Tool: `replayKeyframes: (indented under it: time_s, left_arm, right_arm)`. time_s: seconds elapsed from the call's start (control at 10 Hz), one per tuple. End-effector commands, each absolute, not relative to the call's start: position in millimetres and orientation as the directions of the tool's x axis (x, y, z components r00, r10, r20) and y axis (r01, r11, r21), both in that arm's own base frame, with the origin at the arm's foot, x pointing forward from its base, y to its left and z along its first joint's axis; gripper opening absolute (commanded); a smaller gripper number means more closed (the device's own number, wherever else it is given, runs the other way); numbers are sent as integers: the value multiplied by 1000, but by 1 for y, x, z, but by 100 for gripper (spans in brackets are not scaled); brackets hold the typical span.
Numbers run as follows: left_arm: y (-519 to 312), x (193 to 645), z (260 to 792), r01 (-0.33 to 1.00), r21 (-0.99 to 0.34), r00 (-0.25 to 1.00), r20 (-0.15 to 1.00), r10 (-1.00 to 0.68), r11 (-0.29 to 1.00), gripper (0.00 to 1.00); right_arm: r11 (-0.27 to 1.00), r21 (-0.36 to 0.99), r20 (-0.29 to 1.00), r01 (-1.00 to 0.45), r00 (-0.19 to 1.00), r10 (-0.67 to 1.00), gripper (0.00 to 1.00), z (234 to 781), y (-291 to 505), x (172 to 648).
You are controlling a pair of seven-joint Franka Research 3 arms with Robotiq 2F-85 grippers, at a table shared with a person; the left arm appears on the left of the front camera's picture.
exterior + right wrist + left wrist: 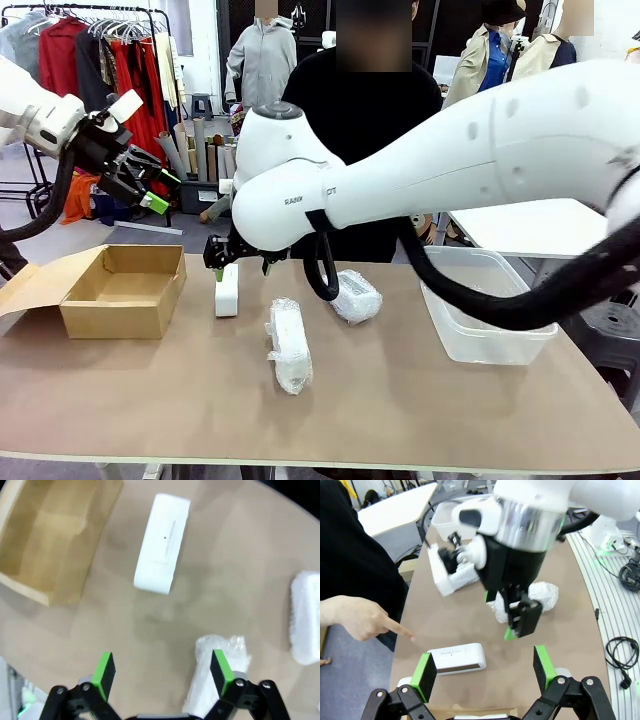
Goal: Separate and place wrapped and unwrapped clocks.
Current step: Pick up the Digital clock indicated by the person.
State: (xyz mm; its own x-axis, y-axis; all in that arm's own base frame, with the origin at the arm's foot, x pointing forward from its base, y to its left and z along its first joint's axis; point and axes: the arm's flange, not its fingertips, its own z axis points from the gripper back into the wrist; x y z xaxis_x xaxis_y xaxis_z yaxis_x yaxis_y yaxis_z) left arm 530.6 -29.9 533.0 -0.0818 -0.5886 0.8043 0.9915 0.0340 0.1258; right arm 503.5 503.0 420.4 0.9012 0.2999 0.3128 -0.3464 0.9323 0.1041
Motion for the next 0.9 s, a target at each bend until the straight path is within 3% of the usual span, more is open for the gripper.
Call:
replayKeyframes:
  time_s: [0.0,0.8]
  left_arm:
    - [-30,529,534,991,128,-82,804,-589,36,100]
    - [-30,529,534,991,128,-82,804,-589,36,100]
  right_arm:
    - [955,98,317,-279,919,235,100,411,526,526]
    - [988,57,367,-143,923,112,100,364,562,568]
